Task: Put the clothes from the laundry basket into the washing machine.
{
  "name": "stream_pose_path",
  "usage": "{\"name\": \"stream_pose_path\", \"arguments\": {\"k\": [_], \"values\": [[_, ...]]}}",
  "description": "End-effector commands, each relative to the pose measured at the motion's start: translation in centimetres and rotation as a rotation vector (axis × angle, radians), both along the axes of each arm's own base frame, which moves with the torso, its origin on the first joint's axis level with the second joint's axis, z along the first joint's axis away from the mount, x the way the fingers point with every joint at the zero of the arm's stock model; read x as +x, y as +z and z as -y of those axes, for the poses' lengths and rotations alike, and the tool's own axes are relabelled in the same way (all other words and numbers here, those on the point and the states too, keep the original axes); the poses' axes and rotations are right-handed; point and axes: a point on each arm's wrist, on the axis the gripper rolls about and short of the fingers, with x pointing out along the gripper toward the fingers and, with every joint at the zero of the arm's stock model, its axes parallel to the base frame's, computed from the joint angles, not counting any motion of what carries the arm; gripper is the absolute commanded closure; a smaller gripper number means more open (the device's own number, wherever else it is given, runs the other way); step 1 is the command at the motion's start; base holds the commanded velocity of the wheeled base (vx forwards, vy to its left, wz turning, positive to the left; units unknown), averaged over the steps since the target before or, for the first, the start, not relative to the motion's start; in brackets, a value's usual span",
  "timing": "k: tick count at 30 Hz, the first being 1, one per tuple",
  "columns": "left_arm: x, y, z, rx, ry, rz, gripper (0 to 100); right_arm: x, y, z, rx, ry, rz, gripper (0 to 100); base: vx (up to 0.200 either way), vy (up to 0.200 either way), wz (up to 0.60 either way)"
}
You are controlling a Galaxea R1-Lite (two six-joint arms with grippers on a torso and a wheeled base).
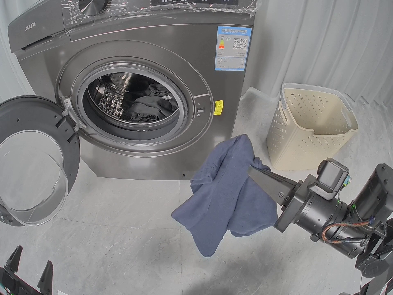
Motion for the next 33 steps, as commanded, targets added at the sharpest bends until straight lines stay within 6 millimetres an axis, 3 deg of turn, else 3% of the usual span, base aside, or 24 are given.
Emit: {"name": "stream_pose_path", "arguments": {"k": [1,8,14,23,29,33], "values": [[-0.01,-0.44,0.0,0.0,0.0,0.0,0,-0.01,0.02,0.0,0.001,0.001,0.001,100,0.0,0.2,0.0],[-0.01,-0.44,0.0,0.0,0.001,0.0,0,0.15,-0.02,0.1,0.0,-0.007,0.0,100,0.0,0.2,0.0],[-0.01,-0.44,0.0,0.001,0.0,0.0,0,0.18,-0.02,0.12,0.0,-0.009,0.0,100,0.0,0.0,0.0],[-0.01,-0.44,0.0,0.003,0.0,0.0,0,0.18,-0.09,0.11,-0.002,-0.008,-0.003,100,-0.2,0.0,0.0],[-0.01,-0.44,0.0,0.003,0.001,0.0,0,0.19,-0.05,0.1,0.0,-0.008,-0.003,100,0.0,0.0,0.0],[-0.01,-0.44,0.0,0.003,0.001,0.0,0,0.41,-0.01,-0.16,0.001,-0.009,0.001,100,0.0,0.2,0.0]]}}
